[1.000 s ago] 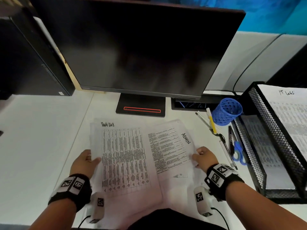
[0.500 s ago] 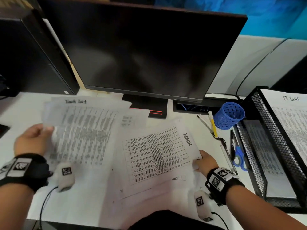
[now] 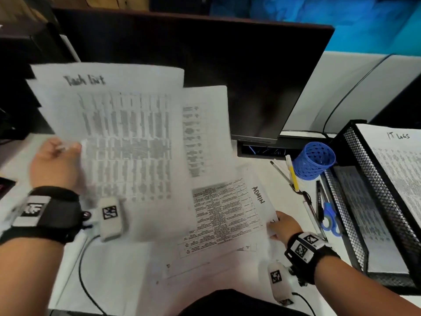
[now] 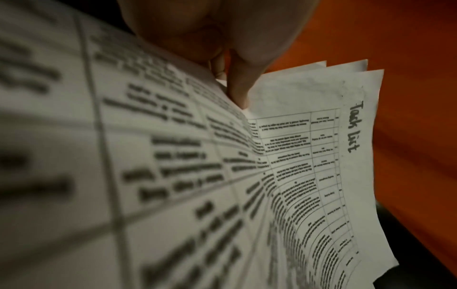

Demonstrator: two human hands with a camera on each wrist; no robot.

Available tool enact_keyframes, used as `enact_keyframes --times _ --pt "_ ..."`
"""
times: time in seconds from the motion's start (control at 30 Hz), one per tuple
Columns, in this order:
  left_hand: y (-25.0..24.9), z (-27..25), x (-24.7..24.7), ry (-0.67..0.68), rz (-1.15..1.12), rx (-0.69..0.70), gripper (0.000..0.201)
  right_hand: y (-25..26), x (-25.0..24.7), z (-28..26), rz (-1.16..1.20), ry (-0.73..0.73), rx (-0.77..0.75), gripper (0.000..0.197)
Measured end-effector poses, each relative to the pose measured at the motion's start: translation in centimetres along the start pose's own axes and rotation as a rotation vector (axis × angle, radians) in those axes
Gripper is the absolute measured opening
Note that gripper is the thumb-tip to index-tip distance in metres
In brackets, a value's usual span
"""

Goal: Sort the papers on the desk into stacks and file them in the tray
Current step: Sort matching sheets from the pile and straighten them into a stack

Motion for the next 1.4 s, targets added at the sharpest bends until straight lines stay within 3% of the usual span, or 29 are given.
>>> enact_keyframes --times 0.07,0.23,0.37,0.57,0.7,0.77,0.87,0.93,1.17,1.23,1.33,1.4 --pt "0.7 -2.6 2.8 0.133 0.026 -0.056 0.02 0.2 0.3 -0.4 0.094 0.014 0.013 0.023" --pt "7.2 -8.5 7.3 0.217 0.105 -0.214 0.021 0.3 0.9 -0.9 0.426 -0.059 -0.006 0.014" --pt "10.4 -11.5 8.5 0.233 0.139 -0.366 0.036 0.5 1.9 -1.7 0.73 -0.009 -0.073 0.049" --pt "12.6 -12.8 9.4 0.51 0.157 -0.461 0.06 1.2 1.8 -1.3 0.528 -0.061 -0.132 0.039" --pt "13.2 -12.8 9.4 0.639 0.163 -0.481 0.051 0.8 1.8 -0.2 0.413 -0.15 -0.045 0.027" --pt "13.5 -12.0 9.0 0.615 0.066 -0.515 0.045 0.8 1.7 -0.1 0.417 -0.168 -0.065 0.027" --pt "12.6 -10.7 8.8 0.578 -0.063 -0.526 0.032 0.6 1.5 -0.2 0.438 -0.154 -0.06 0.064" --pt "11.6 -9.7 9.0 0.563 -0.087 -0.496 0.028 0.4 1.2 -0.2 0.495 -0.138 -0.063 0.072" --pt "9.3 -9.1 9.6 0.465 0.228 -0.42 0.022 -0.5 -0.2 -0.4 0.597 -0.113 -0.084 0.069" --pt "8.6 -9.6 9.2 0.4 0.216 -0.399 0.021 -0.1 -1.3 -0.8 0.576 -0.154 -0.103 0.067" --pt "6.6 -9.5 7.9 0.269 0.124 -0.307 0.019 1.1 -3.7 -1.9 0.472 -0.222 -0.173 0.042" --pt "4.6 -8.8 7.0 0.274 0.114 -0.21 0.017 1.5 -5.3 -2.0 0.433 -0.255 -0.203 0.04"
Point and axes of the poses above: each hand's wrist, its own z-axis towards the middle knuckle, its own x-axis out of the palm, y = z × x, the point moved 4 cm from there along z, towards the middle knuckle, and after that the axes turned 9 degrees about y, right-handed, at the moved point
